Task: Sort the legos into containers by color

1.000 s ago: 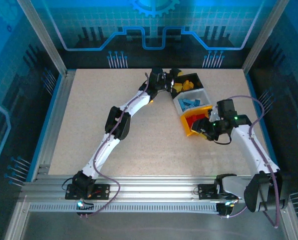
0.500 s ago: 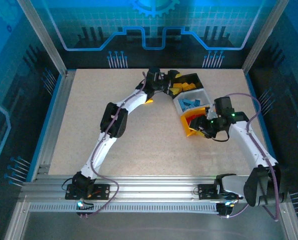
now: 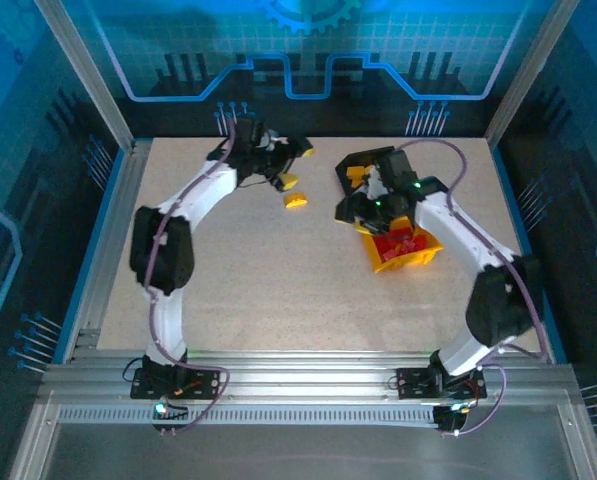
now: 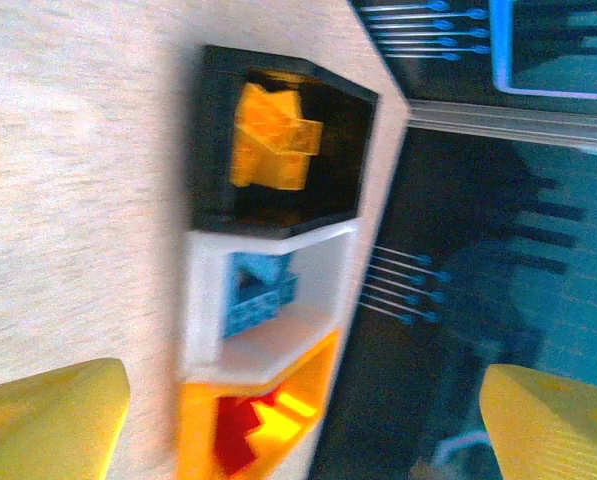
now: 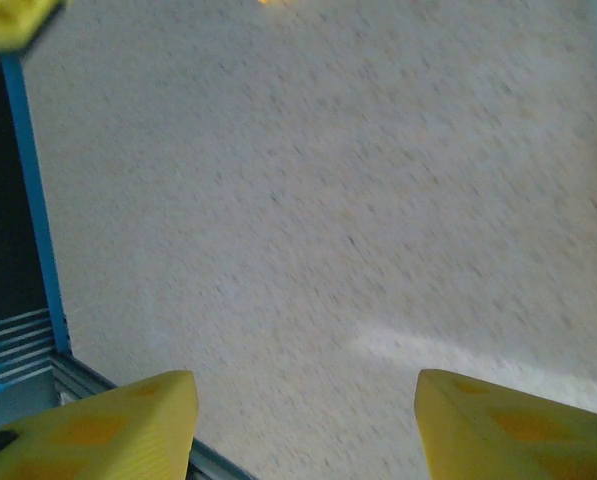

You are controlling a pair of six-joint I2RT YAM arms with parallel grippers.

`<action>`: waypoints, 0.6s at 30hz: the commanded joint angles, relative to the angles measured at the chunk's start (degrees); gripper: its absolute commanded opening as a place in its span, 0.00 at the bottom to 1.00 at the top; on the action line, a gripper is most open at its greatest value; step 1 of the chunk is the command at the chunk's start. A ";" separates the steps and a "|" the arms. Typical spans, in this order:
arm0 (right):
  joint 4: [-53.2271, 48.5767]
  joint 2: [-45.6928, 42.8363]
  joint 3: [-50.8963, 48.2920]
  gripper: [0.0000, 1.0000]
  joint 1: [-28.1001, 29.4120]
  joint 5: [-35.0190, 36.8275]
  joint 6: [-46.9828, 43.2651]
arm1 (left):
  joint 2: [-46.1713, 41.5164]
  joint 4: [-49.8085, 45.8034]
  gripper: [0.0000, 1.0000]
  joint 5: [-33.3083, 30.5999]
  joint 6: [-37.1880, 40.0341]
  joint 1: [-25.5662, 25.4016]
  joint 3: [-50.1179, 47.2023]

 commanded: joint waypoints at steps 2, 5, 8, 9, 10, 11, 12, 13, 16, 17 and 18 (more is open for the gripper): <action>3.67 11.87 12.16 0.59 2.41 -3.00 4.77 | -11.65 -12.77 0.93 -5.21 12.28 1.37 -13.04; 1.72 22.60 24.46 0.57 3.62 -4.25 4.59 | -19.39 -14.32 0.95 -6.47 14.11 1.63 -21.69; -1.44 33.23 37.01 0.55 4.62 -4.39 3.43 | -26.50 -16.19 0.99 -7.42 15.07 1.61 -28.83; -2.59 36.79 41.39 0.54 4.85 -4.58 3.01 | -28.73 -17.18 0.99 -7.97 15.46 1.62 -30.75; -3.76 40.44 45.59 0.54 5.11 -4.50 2.65 | -30.93 -18.55 0.99 -8.71 15.96 1.67 -32.28; -4.65 43.40 49.38 0.54 5.23 -4.47 2.38 | -32.87 -19.64 0.99 -9.25 16.31 1.62 -33.50; -5.33 46.59 53.31 0.54 5.43 -4.52 2.00 | -34.73 -20.48 0.99 -9.53 16.58 1.62 -34.78; -5.54 49.46 57.25 0.54 5.60 -4.47 1.45 | -36.52 -21.37 0.99 -9.90 16.81 1.70 -35.78; -4.52 55.78 64.92 0.54 5.73 -3.94 0.73 | -40.57 -22.87 0.99 -9.91 16.75 1.67 -38.46; -3.65 57.17 66.16 0.54 5.87 -3.83 0.98 | -41.47 -22.72 0.99 -9.46 16.51 1.69 -39.42; -2.40 58.47 67.20 0.54 5.87 -4.10 1.56 | -42.30 -22.62 0.99 -9.06 16.30 1.69 -40.40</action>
